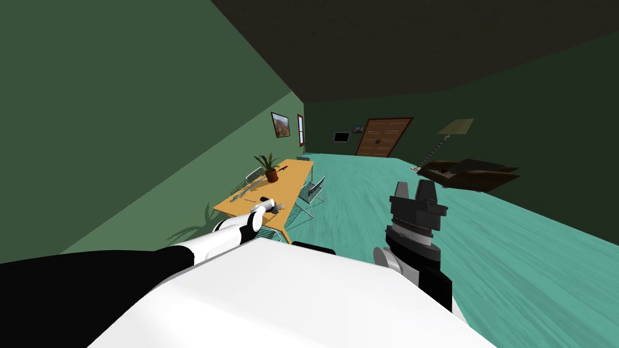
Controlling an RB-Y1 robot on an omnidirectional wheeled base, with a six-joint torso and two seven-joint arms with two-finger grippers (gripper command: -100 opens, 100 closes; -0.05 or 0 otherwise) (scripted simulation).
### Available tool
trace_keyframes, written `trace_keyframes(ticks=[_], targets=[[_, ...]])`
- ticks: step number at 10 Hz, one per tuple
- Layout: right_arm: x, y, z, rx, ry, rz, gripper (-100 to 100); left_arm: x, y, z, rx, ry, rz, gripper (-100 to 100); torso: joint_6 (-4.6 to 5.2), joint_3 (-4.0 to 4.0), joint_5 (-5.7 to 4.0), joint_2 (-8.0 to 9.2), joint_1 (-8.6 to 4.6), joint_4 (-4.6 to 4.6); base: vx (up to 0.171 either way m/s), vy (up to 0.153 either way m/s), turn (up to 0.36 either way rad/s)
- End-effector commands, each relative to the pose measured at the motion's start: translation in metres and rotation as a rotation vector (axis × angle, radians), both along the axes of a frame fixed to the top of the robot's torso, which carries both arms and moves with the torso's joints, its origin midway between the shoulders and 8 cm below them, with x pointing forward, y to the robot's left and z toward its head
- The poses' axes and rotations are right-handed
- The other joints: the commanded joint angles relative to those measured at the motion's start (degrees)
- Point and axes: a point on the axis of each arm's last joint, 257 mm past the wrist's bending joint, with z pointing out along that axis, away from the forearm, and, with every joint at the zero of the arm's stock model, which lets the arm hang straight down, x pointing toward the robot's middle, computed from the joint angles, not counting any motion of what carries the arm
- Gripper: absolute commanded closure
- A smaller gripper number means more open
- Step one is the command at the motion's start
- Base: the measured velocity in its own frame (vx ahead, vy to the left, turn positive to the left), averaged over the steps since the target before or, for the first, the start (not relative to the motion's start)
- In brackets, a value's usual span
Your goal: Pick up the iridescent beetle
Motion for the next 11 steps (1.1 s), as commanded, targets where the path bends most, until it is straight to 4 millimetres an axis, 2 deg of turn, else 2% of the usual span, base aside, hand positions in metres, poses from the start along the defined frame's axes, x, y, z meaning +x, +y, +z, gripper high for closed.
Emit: trace_keyframes(ticks=[1,11], targets=[[0.000,0.000,0.000,0.000,0.000,0.000,0,-0.004,0.000,-0.003,0.005,0.005,0.018,-100,0.00,0.00,0.00,0.00,0.00,0.00,-0.034,0.071,-0.123],[0.000,0.000,0.000,0.000,0.000,0.000,0,-0.018,-0.004,-0.014,0.010,0.010,0.119,-100,0.04,-0.01,0.04,-0.02,-0.06,-0.01,-0.028,0.053,-0.113]])
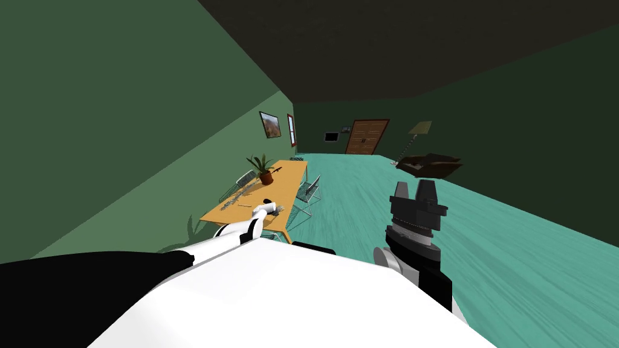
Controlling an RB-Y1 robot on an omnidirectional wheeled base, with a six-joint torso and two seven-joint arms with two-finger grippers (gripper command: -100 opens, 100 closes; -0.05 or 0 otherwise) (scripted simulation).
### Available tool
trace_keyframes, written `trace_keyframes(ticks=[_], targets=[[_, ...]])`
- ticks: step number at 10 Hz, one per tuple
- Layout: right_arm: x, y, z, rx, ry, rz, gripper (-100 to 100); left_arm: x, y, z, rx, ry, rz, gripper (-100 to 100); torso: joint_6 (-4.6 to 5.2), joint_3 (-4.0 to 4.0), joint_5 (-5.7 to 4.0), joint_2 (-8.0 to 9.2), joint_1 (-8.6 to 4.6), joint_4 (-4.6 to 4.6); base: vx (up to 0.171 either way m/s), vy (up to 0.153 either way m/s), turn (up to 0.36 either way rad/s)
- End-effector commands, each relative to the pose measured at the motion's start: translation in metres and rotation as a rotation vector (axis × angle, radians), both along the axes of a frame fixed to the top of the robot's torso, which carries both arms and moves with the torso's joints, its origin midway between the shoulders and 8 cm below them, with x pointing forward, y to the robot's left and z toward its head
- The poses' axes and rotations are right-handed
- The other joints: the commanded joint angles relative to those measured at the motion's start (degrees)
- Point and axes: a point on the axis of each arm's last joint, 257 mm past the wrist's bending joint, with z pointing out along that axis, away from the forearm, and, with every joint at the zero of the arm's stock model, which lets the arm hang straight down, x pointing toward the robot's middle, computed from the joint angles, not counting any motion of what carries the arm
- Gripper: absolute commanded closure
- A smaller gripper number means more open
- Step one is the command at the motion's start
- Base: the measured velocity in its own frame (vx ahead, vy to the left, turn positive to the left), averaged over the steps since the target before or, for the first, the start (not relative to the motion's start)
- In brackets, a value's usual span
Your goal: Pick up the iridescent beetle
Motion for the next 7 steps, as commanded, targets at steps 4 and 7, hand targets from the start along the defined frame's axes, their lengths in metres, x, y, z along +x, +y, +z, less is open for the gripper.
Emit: trace_keyframes(ticks=[4,7], targets=[[0.0000,0.0000,0.0000,0.000,0.000,0.000,0,-0.0057,-0.0060,-0.0055,-0.001,-0.003,0.047,-100,0.06,-0.10,0.11,-0.15,-0.04,-0.06,-0.036,0.036,-0.119],[0.0000,0.0000,0.0000,0.000,0.000,0.000,0,-0.0078,-0.0083,-0.0072,-0.012,-0.012,0.089,-100,0.19,-0.17,0.27,-0.20,0.01,-0.14,-0.037,0.036,-0.121]])
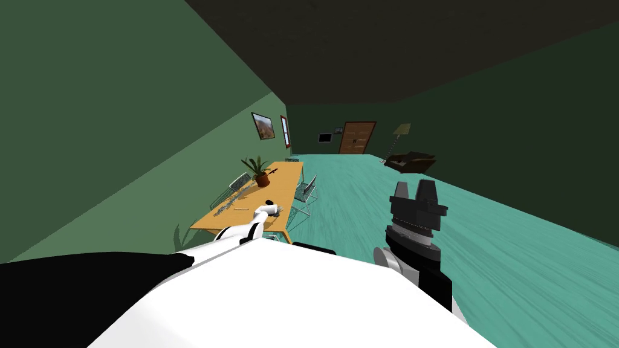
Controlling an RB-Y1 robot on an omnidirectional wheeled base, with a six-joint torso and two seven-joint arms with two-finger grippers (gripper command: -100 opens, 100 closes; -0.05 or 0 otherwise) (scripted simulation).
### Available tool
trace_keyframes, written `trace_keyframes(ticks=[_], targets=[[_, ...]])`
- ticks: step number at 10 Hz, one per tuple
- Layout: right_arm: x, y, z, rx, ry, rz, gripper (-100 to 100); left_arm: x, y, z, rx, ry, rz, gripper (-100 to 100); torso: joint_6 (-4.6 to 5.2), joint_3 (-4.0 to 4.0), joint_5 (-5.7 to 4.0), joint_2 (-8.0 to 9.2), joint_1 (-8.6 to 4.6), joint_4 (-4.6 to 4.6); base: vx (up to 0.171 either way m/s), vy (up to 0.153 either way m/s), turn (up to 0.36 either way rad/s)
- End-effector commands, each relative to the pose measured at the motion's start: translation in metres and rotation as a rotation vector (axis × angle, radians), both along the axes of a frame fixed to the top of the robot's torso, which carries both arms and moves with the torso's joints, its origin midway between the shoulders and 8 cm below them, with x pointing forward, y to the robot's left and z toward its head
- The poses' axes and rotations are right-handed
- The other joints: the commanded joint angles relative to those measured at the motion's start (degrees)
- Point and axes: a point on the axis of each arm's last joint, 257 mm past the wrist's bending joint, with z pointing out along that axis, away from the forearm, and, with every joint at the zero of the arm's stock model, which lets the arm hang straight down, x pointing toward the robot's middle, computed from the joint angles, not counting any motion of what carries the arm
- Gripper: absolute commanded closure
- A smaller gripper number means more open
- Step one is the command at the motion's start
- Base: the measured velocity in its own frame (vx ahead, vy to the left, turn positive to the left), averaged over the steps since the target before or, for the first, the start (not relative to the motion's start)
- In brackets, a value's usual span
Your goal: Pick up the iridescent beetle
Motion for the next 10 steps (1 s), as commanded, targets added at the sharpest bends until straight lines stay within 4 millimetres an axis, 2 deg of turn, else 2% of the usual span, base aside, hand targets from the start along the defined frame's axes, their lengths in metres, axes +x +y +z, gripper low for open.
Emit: trace_keyframes(ticks=[1,2,6,7,8,10], targets=[[0.0000,0.0000,0.0000,0.000,0.000,0.000,0,0.0000,0.0000,0.0000,0.000,0.000,0.000,-100,0.00,0.00,0.00,0.00,0.00,0.00,-0.005,0.005,-0.016],[0.0000,0.0000,0.0000,0.000,0.000,0.000,0,0.0000,-0.0001,-0.0001,-0.002,-0.001,0.004,100,-0.01,-0.06,-0.02,-0.10,-0.07,-0.02,0.000,0.000,0.000],[0.0000,0.0000,0.0000,0.000,0.000,0.000,0,0.0008,0.0007,0.0007,0.001,-0.003,0.003,100,-0.01,-0.12,0.02,-0.18,-0.07,-0.07,0.000,0.000,0.000],[0.0000,0.0000,0.0000,0.000,0.000,0.000,0,0.0008,0.0006,0.0007,0.001,-0.003,0.003,0,-0.01,-0.12,0.02,-0.18,-0.07,-0.07,0.000,0.000,0.000],[0.0000,0.0000,0.0000,0.000,0.000,0.000,0,0.0017,0.0005,0.0009,-0.006,0.002,-0.009,100,-0.01,-0.12,0.02,-0.18,-0.07,-0.07,0.043,-0.042,0.143],[-0.0001,0.0000,-0.0001,0.000,0.000,0.000,0,0.0040,0.0025,0.0027,-0.005,0.005,-0.030,100,-0.12,-0.26,-0.02,-0.43,-0.28,-0.12,0.066,-0.064,0.216]])
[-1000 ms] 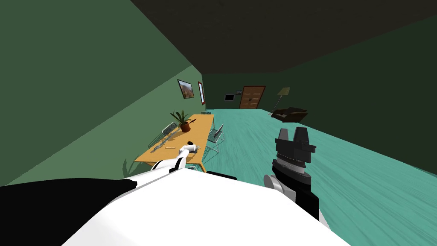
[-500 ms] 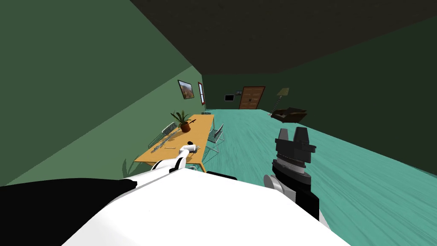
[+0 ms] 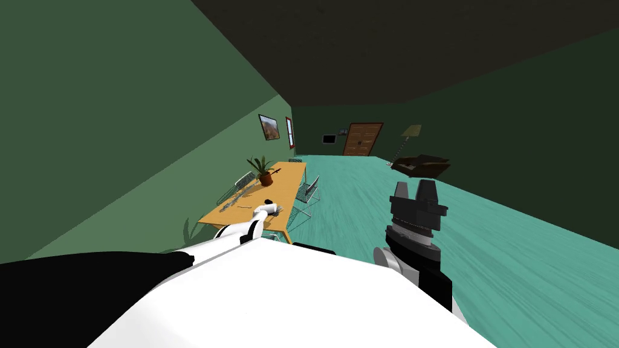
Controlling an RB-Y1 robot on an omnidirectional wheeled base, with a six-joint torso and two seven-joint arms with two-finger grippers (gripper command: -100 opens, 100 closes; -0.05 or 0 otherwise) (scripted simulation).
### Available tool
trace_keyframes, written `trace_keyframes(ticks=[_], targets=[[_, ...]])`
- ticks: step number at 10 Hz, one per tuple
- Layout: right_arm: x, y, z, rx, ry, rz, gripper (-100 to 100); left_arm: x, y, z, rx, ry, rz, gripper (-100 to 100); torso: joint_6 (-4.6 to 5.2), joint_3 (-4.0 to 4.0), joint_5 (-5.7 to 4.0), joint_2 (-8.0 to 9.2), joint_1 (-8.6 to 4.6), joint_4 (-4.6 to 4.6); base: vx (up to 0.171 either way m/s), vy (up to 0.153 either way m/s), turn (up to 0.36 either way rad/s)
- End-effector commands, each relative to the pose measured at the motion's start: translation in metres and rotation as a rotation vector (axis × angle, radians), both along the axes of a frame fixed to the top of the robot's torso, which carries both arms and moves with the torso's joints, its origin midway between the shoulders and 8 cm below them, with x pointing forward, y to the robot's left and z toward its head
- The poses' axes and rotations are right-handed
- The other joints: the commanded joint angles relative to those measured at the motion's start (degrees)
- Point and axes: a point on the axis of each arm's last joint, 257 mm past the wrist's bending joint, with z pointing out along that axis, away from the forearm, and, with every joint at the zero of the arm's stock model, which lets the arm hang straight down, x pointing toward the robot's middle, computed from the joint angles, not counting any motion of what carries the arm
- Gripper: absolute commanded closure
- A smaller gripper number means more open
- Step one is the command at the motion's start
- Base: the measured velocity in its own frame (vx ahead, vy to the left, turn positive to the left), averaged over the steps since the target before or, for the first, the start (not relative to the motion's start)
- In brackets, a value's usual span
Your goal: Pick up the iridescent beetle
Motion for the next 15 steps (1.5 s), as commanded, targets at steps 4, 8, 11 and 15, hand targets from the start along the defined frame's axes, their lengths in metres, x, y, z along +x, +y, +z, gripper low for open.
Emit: trace_keyframes(ticks=[4,8,11,15], targets=[[0.000,0.000,0.000,0.000,0.000,0.000,0,0.005,0.003,0.004,0.004,0.007,-0.056,100,0.00,0.04,0.01,0.05,0.06,0.02,0.036,-0.035,0.117],[0.000,0.000,0.000,0.000,0.000,0.000,0,0.010,0.005,0.009,0.003,0.007,-0.100,100,0.00,0.05,0.02,0.09,0.05,0.02,0.029,-0.041,0.118],[0.000,0.000,0.000,0.000,0.000,0.000,0,0.017,0.006,0.013,-0.007,-0.001,-0.124,100,0.05,0.06,0.03,0.10,0.00,0.02,0.026,-0.060,0.127],[0.000,0.000,0.000,0.000,0.000,0.000,0,0.023,0.006,0.019,-0.007,-0.008,-0.170,100,0.06,0.04,0.05,0.08,0.04,0.00,0.025,-0.058,0.103]])
